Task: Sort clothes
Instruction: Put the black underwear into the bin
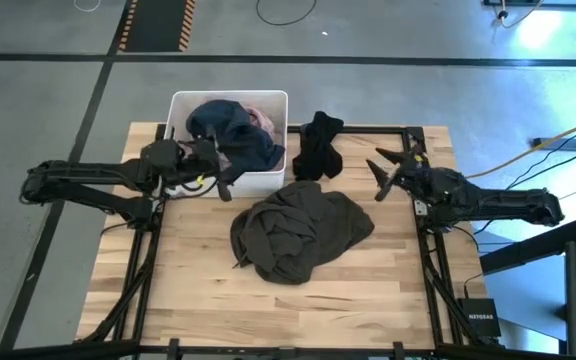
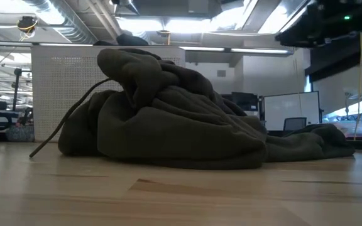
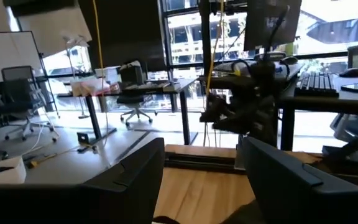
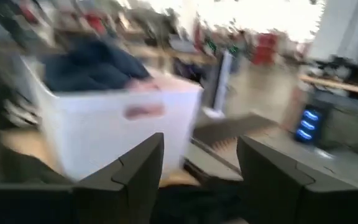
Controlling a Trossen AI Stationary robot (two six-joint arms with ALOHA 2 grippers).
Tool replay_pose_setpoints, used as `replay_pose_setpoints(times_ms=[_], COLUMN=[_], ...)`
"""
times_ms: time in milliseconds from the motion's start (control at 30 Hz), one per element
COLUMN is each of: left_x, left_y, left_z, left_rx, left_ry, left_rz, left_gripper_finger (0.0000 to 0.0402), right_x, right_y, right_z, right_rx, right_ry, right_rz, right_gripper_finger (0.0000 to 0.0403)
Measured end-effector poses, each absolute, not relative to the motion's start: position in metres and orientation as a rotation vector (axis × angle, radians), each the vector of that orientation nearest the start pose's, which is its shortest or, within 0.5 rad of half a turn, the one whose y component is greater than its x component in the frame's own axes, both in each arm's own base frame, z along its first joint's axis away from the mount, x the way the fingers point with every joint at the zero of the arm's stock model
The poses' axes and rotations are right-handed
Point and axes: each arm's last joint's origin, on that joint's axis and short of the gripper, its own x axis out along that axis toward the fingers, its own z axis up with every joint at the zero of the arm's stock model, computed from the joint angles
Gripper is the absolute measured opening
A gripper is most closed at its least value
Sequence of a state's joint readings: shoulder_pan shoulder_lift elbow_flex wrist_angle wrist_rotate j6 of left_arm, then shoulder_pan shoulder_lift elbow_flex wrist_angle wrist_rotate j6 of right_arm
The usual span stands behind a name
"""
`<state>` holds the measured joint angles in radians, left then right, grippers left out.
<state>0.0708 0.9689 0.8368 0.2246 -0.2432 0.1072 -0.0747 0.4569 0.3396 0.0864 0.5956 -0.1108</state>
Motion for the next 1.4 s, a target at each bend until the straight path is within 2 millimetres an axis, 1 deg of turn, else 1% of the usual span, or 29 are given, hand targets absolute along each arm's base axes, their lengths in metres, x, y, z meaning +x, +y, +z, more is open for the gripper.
replay_pose_setpoints(times_ms=[100, 167, 233, 300, 400, 533, 633, 700, 833, 967, 1033, 1133, 1233, 1300, 1367, 1400], left_x=[0.216, 0.216, 0.216, 0.216, 0.216, 0.216, 0.216, 0.216, 0.216, 0.216, 0.216, 0.216, 0.216, 0.216, 0.216, 0.216], left_y=[0.022, 0.021, 0.021, 0.021, 0.02, 0.02, 0.02, 0.02, 0.02, 0.02, 0.02, 0.02, 0.02, 0.02, 0.02, 0.02], left_z=[0.355, 0.355, 0.353, 0.351, 0.35, 0.349, 0.349, 0.349, 0.349, 0.347, 0.347, 0.346, 0.345, 0.345, 0.345, 0.345], left_rx=[0.084, 0.079, 0.078, 0.067, 0.055, 0.055, 0.057, 0.057, 0.058, 0.052, 0.05, 0.043, 0.04, 0.042, 0.043, 0.043], left_ry=[-0.062, -0.056, -0.034, -0.02, -0.012, 0.003, 0.0, 0.002, 0.003, 0.016, 0.023, 0.032, 0.033, 0.034, 0.034, 0.034], left_rz=[0.315, 0.31, 0.31, 0.309, 0.305, 0.304, 0.305, 0.305, 0.304, 0.304, 0.304, 0.303, 0.304, 0.304, 0.304, 0.304], left_gripper_finger=[0.0212, 0.0211, 0.0212, 0.0211, 0.0212, 0.0211, 0.0211, 0.0211, 0.0211, 0.0211, 0.0211, 0.0211, 0.0211, 0.0211, 0.0211, 0.0211], right_x=[0.139, 0.153, 0.167, 0.183, 0.205, 0.227, 0.241, 0.252, 0.276, 0.296, 0.301, 0.308, 0.312, 0.311, 0.311, 0.31], right_y=[-0.035, -0.045, -0.057, -0.071, -0.094, -0.122, -0.137, -0.145, -0.158, -0.168, -0.173, -0.177, -0.178, -0.177, -0.177, -0.176], right_z=[0.258, 0.262, 0.262, 0.258, 0.239, 0.202, 0.177, 0.167, 0.157, 0.146, 0.135, 0.123, 0.119, 0.118, 0.119, 0.12], right_rx=[-0.142, -0.114, -0.075, -0.031, 0.042, 0.109, 0.138, 0.144, 0.136, 0.183, 0.188, 0.204, 0.228, 0.234, 0.229, 0.228], right_ry=[0.238, 0.331, 0.418, 0.499, 0.627, 0.78, 0.851, 0.862, 0.843, 0.858, 0.913, 0.996, 1.055, 1.075, 1.08, 1.082], right_rz=[-0.723, -0.719, -0.688, -0.652, -0.6, -0.567, -0.556, -0.548, -0.534, -0.54, -0.573, -0.572, -0.557, -0.546, -0.533, -0.532], right_gripper_finger=[0.0222, 0.0222, 0.0222, 0.0222, 0.0222, 0.0222, 0.0222, 0.0222, 0.0222, 0.0222, 0.0222, 0.0222, 0.0217, 0.0197, 0.0159, 0.0133])
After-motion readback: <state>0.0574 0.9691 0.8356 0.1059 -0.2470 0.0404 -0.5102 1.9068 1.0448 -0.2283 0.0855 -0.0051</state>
